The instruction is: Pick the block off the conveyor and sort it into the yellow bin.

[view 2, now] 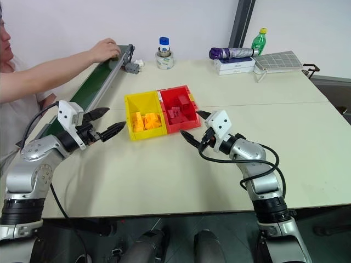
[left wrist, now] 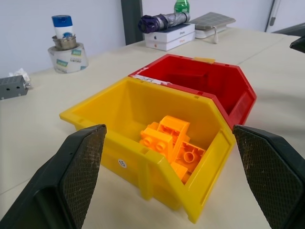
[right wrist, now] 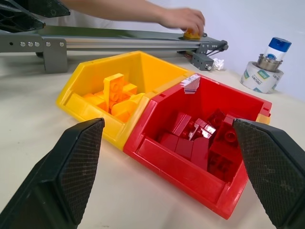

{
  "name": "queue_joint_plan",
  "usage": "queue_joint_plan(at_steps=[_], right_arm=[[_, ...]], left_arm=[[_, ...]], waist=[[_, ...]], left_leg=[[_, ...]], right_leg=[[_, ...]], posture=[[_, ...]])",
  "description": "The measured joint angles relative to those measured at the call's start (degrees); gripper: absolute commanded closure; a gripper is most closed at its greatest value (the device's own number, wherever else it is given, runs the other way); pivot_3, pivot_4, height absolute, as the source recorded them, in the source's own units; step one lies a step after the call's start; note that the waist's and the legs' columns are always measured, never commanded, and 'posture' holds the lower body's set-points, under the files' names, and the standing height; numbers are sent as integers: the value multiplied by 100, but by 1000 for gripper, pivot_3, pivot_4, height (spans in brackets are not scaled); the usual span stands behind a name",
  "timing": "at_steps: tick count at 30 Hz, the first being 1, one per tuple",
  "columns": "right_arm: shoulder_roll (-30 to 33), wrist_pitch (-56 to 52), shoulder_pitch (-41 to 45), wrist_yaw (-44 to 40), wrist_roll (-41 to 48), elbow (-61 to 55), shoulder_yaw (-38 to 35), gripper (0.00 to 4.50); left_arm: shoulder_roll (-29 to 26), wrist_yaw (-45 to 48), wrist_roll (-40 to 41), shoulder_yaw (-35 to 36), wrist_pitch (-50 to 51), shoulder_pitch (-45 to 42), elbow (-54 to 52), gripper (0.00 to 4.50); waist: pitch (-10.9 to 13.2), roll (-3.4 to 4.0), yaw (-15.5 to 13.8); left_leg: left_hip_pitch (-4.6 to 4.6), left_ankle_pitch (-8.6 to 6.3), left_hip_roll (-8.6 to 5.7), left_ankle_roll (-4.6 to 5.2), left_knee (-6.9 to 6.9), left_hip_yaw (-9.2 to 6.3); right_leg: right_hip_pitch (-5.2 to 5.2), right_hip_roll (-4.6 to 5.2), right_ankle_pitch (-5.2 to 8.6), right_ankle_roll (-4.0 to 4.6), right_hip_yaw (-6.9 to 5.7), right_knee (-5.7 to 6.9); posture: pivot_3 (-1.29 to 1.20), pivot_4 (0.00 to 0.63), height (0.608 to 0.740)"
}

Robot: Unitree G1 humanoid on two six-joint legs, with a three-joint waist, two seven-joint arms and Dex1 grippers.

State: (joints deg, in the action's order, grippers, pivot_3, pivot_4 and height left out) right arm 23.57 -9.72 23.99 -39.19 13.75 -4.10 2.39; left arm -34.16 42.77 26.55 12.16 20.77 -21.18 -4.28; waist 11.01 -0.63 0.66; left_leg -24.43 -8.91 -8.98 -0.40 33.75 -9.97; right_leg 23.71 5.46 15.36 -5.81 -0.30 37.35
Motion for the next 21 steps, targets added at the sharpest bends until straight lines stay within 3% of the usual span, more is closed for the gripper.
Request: queue_joint_plan(at_steps=[21], right_arm=[[1,8,93,-1,-3,92,3,0]], left_arm=[[92,-58,-60,6,-333,109,-118,24]], waist=[[0,0,5]], left_leg=[[0,0,1,1,0,4]], right_leg=[[2,0,-1,0,2,0]], posture=[[0,150,740]])
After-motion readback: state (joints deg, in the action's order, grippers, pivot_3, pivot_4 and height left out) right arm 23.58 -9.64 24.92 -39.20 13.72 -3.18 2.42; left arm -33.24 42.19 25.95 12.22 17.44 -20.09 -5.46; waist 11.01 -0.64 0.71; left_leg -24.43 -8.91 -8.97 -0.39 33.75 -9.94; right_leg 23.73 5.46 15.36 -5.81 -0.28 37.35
